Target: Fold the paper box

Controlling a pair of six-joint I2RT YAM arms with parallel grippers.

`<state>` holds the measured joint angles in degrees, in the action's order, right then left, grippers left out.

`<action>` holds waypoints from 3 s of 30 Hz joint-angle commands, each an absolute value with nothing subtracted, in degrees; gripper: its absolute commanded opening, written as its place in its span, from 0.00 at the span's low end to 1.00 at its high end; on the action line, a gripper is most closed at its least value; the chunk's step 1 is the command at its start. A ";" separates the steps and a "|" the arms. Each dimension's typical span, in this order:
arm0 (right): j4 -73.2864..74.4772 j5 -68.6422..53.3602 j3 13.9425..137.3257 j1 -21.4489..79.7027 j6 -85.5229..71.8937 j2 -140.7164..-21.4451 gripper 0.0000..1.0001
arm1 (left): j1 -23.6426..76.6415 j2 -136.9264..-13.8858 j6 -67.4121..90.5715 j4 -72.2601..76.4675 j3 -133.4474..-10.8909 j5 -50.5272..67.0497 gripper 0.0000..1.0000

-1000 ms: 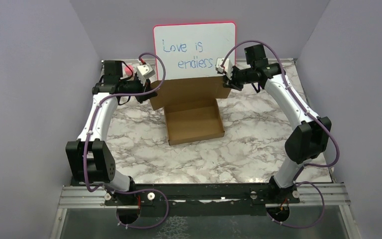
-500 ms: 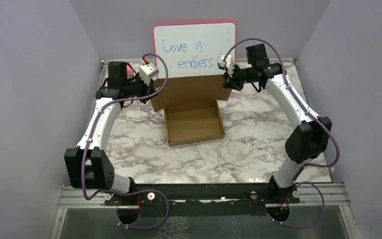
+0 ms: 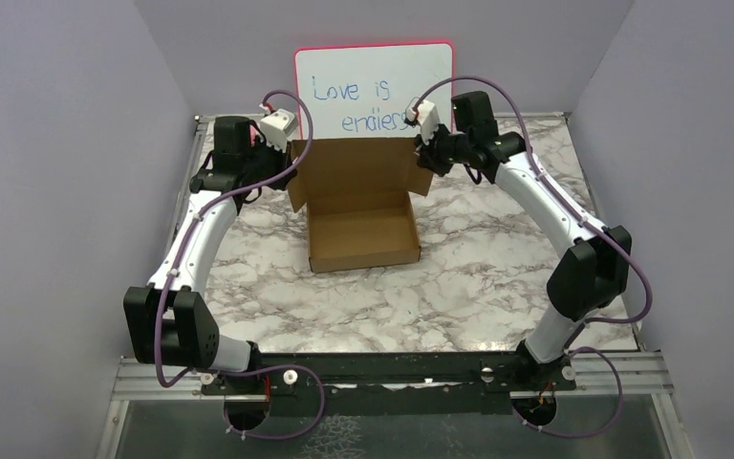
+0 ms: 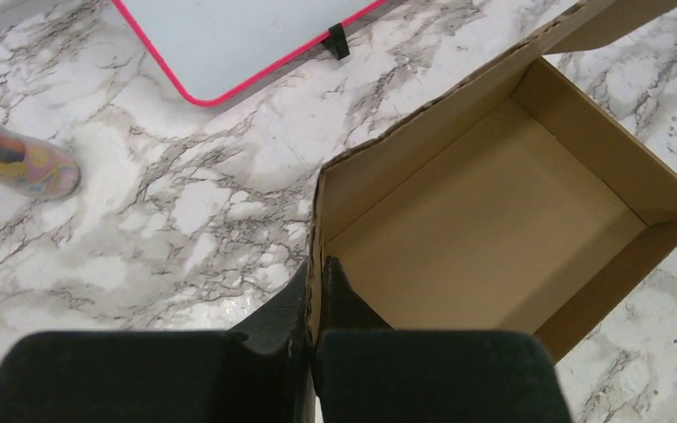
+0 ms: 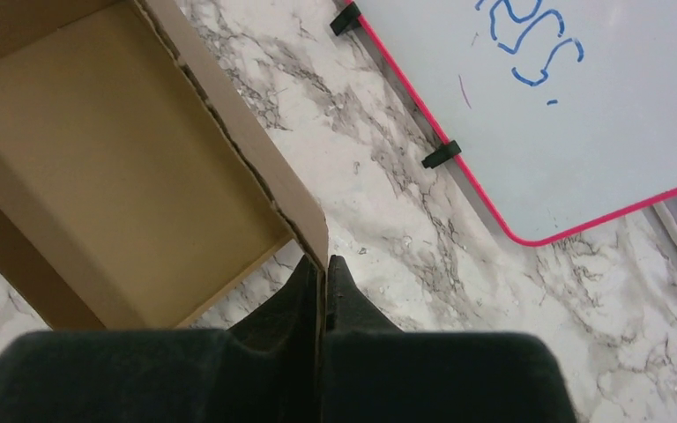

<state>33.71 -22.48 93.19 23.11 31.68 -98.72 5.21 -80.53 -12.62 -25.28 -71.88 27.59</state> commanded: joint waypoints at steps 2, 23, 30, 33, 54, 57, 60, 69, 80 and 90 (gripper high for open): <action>28.38 -11.58 91.80 27.33 21.30 -97.18 0.01 | 7.79 -79.12 -4.13 -23.92 -71.65 21.99 0.00; 40.31 12.69 97.96 34.13 -15.07 -101.54 0.01 | 15.74 -73.24 17.75 -16.03 -66.23 5.44 0.03; 41.41 16.89 96.88 36.00 -24.05 -100.89 0.01 | 18.14 -72.91 21.66 -12.81 -64.34 2.19 0.05; 42.11 18.36 97.44 36.55 -26.96 -101.03 0.01 | 20.16 -72.55 22.91 -10.79 -63.70 -0.24 0.06; 34.63 24.08 91.20 37.22 -22.86 -95.79 0.13 | 22.22 -69.13 18.71 -10.47 -61.32 -10.49 0.49; 32.69 23.23 89.64 37.21 -19.45 -94.74 0.19 | 22.24 -67.96 16.91 -11.45 -61.44 -10.52 0.59; 31.02 22.35 87.65 37.11 -16.82 -93.33 0.33 | 21.88 -66.55 15.14 -13.07 -61.40 -10.83 0.66; 23.97 14.46 80.58 34.67 -8.98 -86.61 0.55 | 14.83 -60.15 10.44 -14.62 -56.27 -3.34 0.75; 13.14 1.21 67.46 28.48 3.26 -76.93 0.62 | 5.10 -56.27 2.60 -10.81 -49.62 17.56 0.76; -5.89 -19.58 57.46 19.55 7.42 -76.84 0.63 | 1.49 -61.67 -3.26 -5.09 -49.20 26.48 0.76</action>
